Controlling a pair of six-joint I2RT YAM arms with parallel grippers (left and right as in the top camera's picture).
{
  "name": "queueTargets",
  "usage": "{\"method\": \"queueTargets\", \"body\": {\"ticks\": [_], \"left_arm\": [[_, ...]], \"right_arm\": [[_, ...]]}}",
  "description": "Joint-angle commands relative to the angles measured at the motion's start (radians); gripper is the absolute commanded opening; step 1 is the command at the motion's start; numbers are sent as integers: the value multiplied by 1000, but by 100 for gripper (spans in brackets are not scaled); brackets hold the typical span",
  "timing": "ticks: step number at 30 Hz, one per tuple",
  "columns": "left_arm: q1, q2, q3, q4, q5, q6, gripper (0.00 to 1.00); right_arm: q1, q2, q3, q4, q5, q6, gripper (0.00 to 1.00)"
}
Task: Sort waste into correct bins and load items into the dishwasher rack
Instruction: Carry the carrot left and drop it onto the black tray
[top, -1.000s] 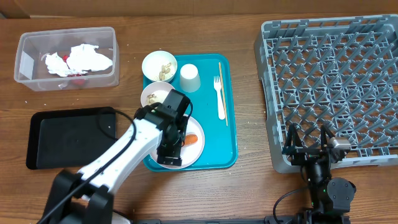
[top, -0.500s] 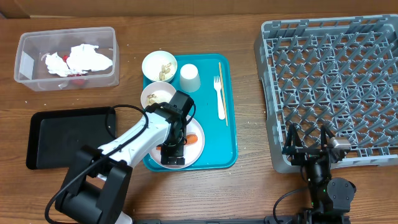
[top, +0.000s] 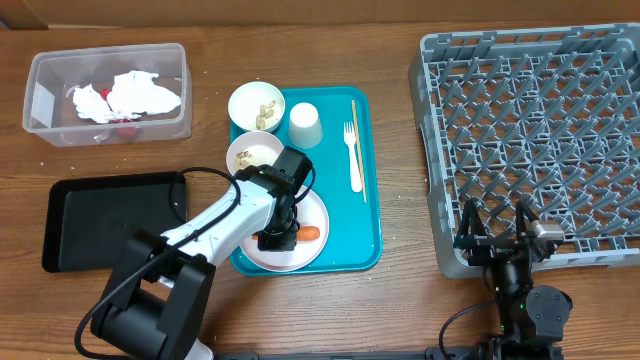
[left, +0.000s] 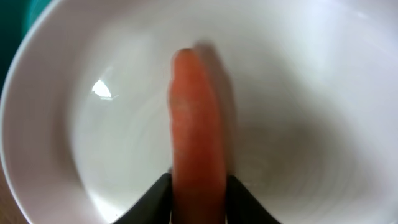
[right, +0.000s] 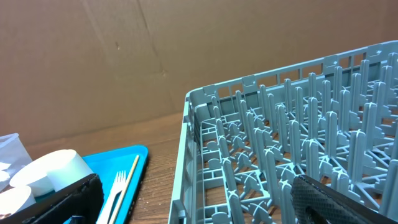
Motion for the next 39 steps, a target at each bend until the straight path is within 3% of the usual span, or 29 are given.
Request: {"method": "queueTargets", "body": {"ticks": [1, 4, 5, 8, 17, 22, 26, 30, 34, 39], "left_arm": [[0, 11, -10, -5, -17, 19, 25], [0, 11, -10, -11, -37, 29, 18], [0, 11, -10, -12, -37, 37, 11], [1, 6, -8, -11, -36, 116, 4], [4, -130, 64, -43, -50, 311, 4], [53, -272, 117, -90, -130, 506, 6], [195, -373, 122, -204, -244, 546, 6], [496, -397, 122, -239, -265, 726, 6], [728, -336, 122, -229, -266, 735, 10], [890, -221, 122, -200, -267, 737, 13]], "right_arm": [[-4, -8, -11, 4, 10, -8, 100], [-4, -8, -11, 5, 10, -8, 100], [-4, -8, -11, 4, 10, -8, 100], [-4, -8, -11, 5, 10, -8, 100], [-4, -8, -11, 4, 10, -8, 100], [-4, -8, -11, 4, 10, -8, 100], [-4, -8, -11, 5, 10, -8, 100], [-4, -8, -11, 4, 10, -8, 100], [-4, -8, -11, 4, 10, -8, 100], [-4, -8, -11, 4, 10, -8, 100]]}}
